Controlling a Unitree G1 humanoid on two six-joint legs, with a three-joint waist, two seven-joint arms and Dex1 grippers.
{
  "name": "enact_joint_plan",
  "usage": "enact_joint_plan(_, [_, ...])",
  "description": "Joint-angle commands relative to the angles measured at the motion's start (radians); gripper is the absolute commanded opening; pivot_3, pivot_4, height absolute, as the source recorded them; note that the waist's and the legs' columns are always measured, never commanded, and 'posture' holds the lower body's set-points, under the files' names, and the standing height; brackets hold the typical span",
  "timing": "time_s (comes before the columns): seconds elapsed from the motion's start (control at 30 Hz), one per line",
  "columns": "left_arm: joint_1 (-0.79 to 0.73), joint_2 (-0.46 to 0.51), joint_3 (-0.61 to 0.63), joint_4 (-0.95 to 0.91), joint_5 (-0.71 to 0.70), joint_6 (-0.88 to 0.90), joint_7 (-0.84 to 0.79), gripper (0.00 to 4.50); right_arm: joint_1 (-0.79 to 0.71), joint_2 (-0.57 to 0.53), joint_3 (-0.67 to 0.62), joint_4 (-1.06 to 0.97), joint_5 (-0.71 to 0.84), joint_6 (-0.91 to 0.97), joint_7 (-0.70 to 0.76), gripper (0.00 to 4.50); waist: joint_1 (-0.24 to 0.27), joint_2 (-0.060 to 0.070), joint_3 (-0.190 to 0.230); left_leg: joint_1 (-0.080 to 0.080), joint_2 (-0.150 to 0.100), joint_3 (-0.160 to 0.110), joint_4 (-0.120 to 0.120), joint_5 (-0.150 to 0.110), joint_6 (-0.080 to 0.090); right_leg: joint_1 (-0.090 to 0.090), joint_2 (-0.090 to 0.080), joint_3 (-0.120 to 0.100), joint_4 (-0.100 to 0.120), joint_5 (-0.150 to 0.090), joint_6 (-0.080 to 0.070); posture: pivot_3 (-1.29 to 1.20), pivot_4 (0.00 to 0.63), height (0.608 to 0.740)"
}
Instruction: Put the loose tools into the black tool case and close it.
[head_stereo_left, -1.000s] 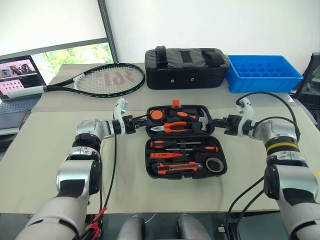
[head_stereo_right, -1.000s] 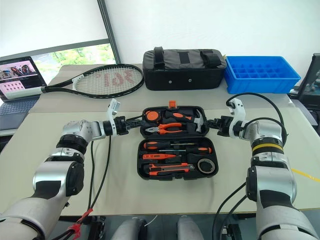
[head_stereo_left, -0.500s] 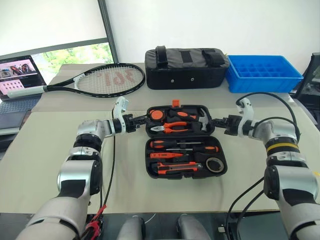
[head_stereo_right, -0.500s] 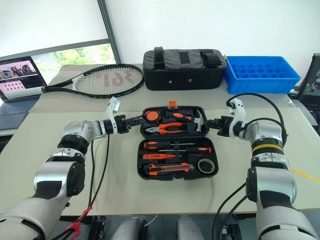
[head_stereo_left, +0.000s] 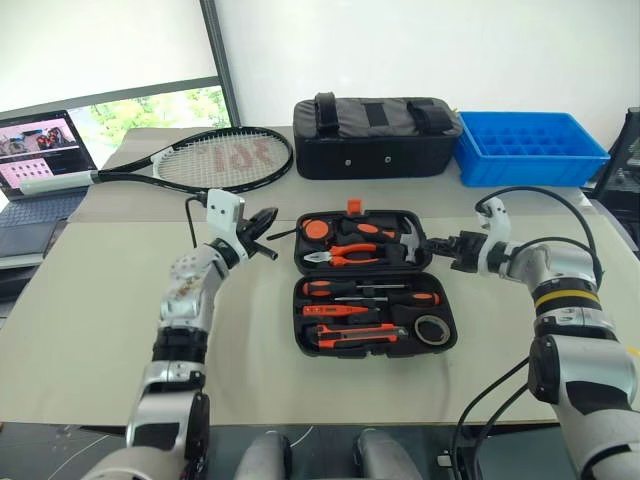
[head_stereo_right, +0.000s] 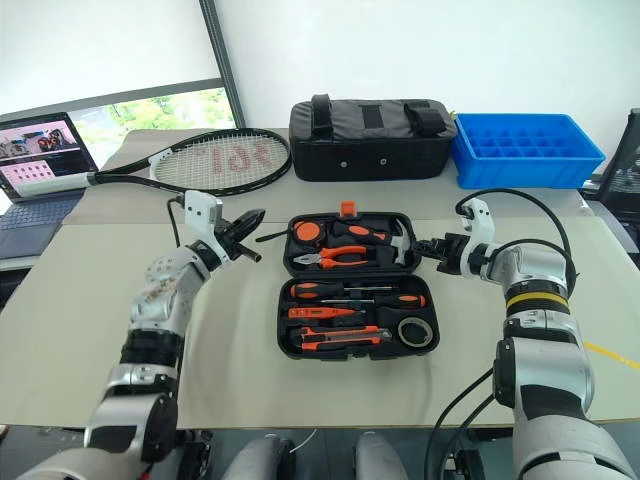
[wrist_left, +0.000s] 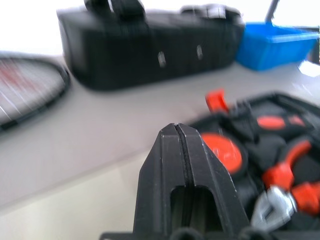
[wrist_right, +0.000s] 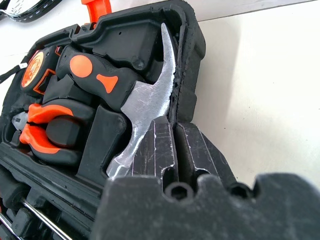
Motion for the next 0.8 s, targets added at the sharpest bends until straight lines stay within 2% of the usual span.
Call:
enact_joint_plan(0.03, [0.032, -0.031, 0.014, -0.074, 0.010, -0.106, 0.089, 0.00, -0.010, 0.002, -0.008, -0.030, 0.002, -0.039, 0.010, 0.03, -0.001, 0.000, 0.000, 0.000, 0.000, 0.000, 0.000, 0.000, 0.000, 0.000, 0.000, 0.000, 0.000, 0.000, 0.000, 0.00, 0.150, 0.707])
enact_joint_plan(0.2, [0.096, -0.071, -0.004, -0.109, 0.040, -0.187, 0.168, 0.00, -0.011, 0.001, -0.007, -0.031, -0.001, -0.041, 0.013, 0.03, -0.002, 0.000, 0.000, 0.001, 0.000, 0.001, 0.000, 0.000, 0.000, 0.000, 0.001, 0.000, 0.000, 0.000, 0.000, 0.00, 0.150, 0.707])
enact_joint_plan(0.3, [0.119, -0.099, -0.004, -0.124, 0.044, -0.218, 0.219, 0.76, -0.007, -0.005, -0.007, -0.036, -0.003, -0.039, 0.015, 0.00, -0.001, 0.000, 0.000, 0.000, 0.000, 0.001, 0.000, 0.000, 0.000, 0.000, 0.001, 0.000, 0.000, 0.000, 0.000, 0.00, 0.150, 0.707])
enact_joint_plan(0.6, [0.140, -0.119, -0.030, -0.130, 0.056, -0.236, 0.276, 4.01, 0.006, -0.021, -0.011, -0.052, -0.002, -0.028, 0.016, 0.00, 0.000, 0.000, 0.000, 0.000, -0.001, 0.001, 0.000, 0.000, 0.000, 0.000, 0.001, 0.000, 0.000, 0.000, 0.000, 0.00, 0.150, 0.707])
enact_joint_plan(0.7, [0.136, -0.117, -0.036, -0.130, 0.023, -0.183, 0.258, 3.62, 0.006, -0.025, -0.011, -0.057, -0.002, -0.025, 0.016, 0.00, 0.002, 0.000, 0.000, 0.000, -0.001, 0.001, 0.000, 0.000, 0.000, 0.000, 0.001, 0.000, 0.000, 0.000, 0.000, 0.00, 0.150, 0.707])
enact_joint_plan(0.8, [0.096, -0.110, -0.030, -0.112, -0.028, -0.051, 0.246, 2.38, 0.004, -0.027, -0.011, -0.058, -0.003, -0.025, 0.014, 0.00, 0.001, 0.000, 0.000, 0.000, -0.002, 0.001, 0.000, 0.000, 0.000, 0.000, 0.001, 0.000, -0.001, 0.000, 0.000, 0.00, 0.150, 0.707])
